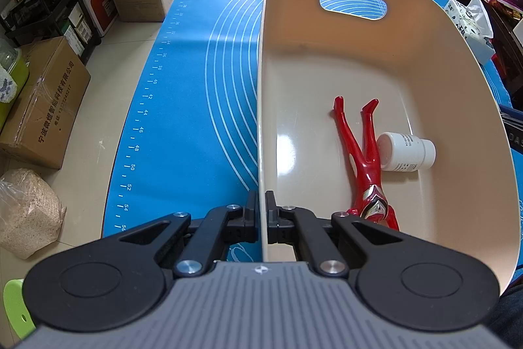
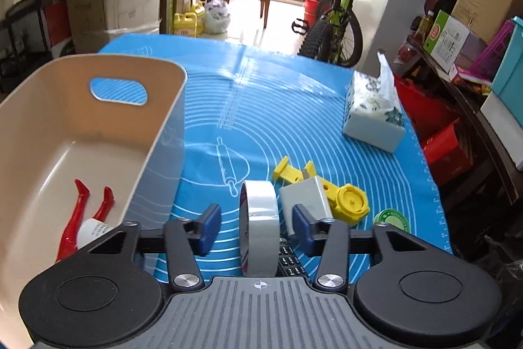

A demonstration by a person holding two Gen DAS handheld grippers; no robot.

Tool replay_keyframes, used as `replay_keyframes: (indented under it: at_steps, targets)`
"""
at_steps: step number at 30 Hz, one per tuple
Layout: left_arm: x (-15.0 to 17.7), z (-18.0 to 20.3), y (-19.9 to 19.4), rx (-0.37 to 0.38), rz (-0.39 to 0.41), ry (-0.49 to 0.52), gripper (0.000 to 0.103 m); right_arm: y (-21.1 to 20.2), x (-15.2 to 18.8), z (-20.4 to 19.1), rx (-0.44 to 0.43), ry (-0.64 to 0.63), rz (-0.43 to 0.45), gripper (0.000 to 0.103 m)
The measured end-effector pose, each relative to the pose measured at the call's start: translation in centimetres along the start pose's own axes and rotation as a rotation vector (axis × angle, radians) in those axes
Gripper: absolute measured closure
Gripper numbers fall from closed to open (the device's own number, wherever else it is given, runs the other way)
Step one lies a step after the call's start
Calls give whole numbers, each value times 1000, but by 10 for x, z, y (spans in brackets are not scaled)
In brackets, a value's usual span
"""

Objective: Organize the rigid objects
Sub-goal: 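Grasp the clear tape roll with the right tool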

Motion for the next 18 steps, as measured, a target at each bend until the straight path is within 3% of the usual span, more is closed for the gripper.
replay_keyframes:
  at_steps: [4, 6, 18]
  targets:
    - [0, 0, 0, 0, 0, 0, 99, 9, 4, 4, 8, 15, -18, 60]
    - [0, 0, 0, 0, 0, -1, 99, 10, 6, 7, -4, 35, -17, 72]
    - [0, 0, 0, 0, 0, -1, 99, -12, 0, 14, -67, 121, 44, 73]
Point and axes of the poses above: each gripper's, at about its wrist camera, not at the fingertips, and y roughly the way its jaws point, z to its right, x to its underside, the point moved 4 cm from there along y, roughly the way its jaws point, and after that the axes turned 9 degrees about -x, right-handed, at the moved point
